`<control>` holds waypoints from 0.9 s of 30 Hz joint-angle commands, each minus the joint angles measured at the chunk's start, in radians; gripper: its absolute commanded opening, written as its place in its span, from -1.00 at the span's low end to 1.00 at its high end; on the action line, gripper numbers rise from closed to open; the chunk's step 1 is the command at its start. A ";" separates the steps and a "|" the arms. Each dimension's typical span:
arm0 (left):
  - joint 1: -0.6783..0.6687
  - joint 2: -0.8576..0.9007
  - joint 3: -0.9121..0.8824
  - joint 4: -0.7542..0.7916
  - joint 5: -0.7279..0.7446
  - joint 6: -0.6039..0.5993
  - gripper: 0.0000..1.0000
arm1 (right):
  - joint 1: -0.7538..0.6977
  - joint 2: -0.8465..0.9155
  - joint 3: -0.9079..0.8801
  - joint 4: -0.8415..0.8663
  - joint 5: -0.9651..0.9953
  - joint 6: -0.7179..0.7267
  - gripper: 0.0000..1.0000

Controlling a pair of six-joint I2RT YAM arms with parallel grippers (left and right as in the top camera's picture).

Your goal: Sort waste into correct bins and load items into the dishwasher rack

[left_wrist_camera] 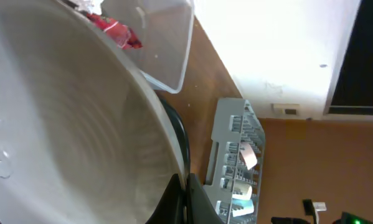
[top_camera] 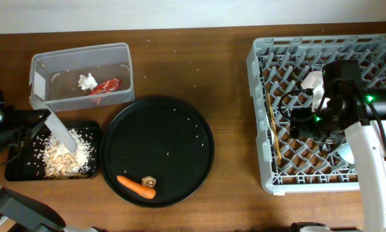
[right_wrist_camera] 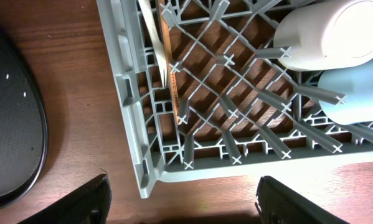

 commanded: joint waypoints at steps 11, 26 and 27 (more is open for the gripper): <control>-0.018 -0.027 0.020 -0.080 0.131 0.154 -1.00 | -0.008 0.001 -0.001 0.000 0.012 0.005 0.56; -1.378 0.222 0.000 0.090 -0.835 -0.267 -0.89 | -0.008 0.001 -0.001 -0.012 0.012 0.005 0.58; -1.393 0.248 0.000 0.089 -0.835 -0.267 -0.88 | -0.008 0.001 -0.001 -0.014 0.012 0.005 0.58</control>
